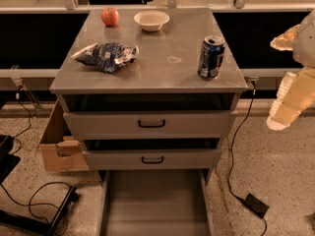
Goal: Place pepsi can into bottom drawer
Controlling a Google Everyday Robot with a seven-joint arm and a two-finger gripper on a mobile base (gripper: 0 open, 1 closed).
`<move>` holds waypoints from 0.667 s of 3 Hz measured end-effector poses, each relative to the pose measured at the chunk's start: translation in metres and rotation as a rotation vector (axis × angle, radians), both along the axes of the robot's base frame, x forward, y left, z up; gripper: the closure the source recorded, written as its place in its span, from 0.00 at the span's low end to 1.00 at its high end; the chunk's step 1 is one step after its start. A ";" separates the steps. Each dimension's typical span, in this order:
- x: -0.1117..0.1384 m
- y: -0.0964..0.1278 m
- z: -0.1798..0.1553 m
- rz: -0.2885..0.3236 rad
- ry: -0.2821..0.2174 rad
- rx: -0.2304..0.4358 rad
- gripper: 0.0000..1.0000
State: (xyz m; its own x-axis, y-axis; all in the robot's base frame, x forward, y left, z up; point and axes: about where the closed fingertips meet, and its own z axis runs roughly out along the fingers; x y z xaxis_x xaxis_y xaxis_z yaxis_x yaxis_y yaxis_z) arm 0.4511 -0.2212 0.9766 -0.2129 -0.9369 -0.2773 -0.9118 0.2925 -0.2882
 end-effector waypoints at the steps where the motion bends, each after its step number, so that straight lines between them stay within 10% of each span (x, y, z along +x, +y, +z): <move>1: 0.020 -0.012 -0.007 -0.026 -0.080 0.120 0.00; 2: 0.044 -0.021 -0.023 -0.056 -0.164 0.271 0.00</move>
Offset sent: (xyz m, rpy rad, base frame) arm 0.0798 -0.0388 -0.0360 0.4894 -0.2962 -0.1062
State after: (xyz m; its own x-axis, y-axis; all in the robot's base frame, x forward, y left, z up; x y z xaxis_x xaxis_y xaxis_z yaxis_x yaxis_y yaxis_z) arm 0.4947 -0.2422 0.9538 -0.1934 -0.8125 -0.5499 -0.8401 0.4266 -0.3350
